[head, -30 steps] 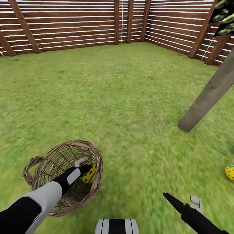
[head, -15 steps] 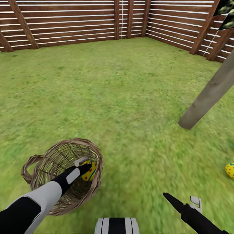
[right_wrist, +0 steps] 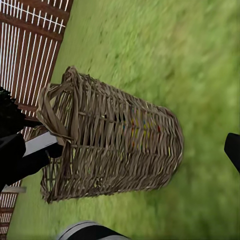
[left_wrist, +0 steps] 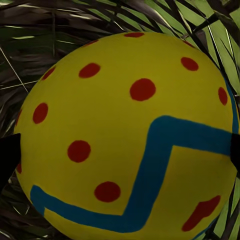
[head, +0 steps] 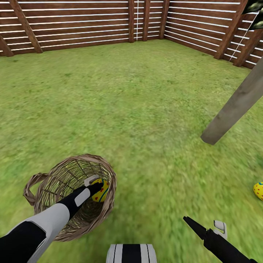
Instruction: Take the three Easter eggs out of the wicker basket on the lawn in the garden, then place them on the lawn next to a single tree (choose any tree) so that all three eggs are next to the same tree and none are left in the basket.
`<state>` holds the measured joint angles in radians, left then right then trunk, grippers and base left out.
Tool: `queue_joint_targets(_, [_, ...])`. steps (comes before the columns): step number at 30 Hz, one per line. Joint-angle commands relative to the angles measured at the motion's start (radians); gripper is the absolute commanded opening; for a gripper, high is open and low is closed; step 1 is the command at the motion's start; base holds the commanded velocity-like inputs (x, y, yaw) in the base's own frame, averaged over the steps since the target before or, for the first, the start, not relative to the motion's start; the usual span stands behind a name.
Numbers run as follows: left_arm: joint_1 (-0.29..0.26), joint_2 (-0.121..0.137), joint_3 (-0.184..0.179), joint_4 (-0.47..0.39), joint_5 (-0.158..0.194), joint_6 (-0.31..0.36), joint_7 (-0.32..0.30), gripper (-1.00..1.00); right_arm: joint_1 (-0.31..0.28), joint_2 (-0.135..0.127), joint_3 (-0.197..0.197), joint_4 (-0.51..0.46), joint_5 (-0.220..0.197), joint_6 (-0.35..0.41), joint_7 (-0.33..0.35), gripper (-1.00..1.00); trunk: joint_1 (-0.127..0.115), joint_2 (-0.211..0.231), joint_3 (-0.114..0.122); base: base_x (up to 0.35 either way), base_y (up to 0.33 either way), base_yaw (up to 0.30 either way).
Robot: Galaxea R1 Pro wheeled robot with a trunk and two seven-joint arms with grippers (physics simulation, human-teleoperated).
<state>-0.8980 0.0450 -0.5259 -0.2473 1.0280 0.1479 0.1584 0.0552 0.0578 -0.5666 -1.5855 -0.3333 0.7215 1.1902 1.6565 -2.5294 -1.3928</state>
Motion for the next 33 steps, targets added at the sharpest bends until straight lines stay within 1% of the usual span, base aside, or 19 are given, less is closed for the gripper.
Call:
queue_joint_targets(1, [0.001,0.001,-0.008,0.016,0.004,0.004,0.009,-1.0,0.0,0.001,-0.001,-0.001,-0.004,0.007,0.0,1.0,0.0,0.0,-0.001,0.0,0.0,0.0])
queue_joint_targets(31, [0.0,0.002,-0.008,0.016,0.006,0.004,0.013,-1.0,0.0,0.001,-0.001,-0.001,-0.004,0.007,0.0,1.0,0.0,0.0,-0.001,0.0,0.0,0.0])
queue_joint_targets(33, [0.0,0.002,-0.008,0.017,0.006,0.005,0.014,-1.0,0.0,0.001,-0.001,-0.001,-0.004,0.007,0.0,1.0,-0.001,0.0,0.007,0.0,0.0,0.0])
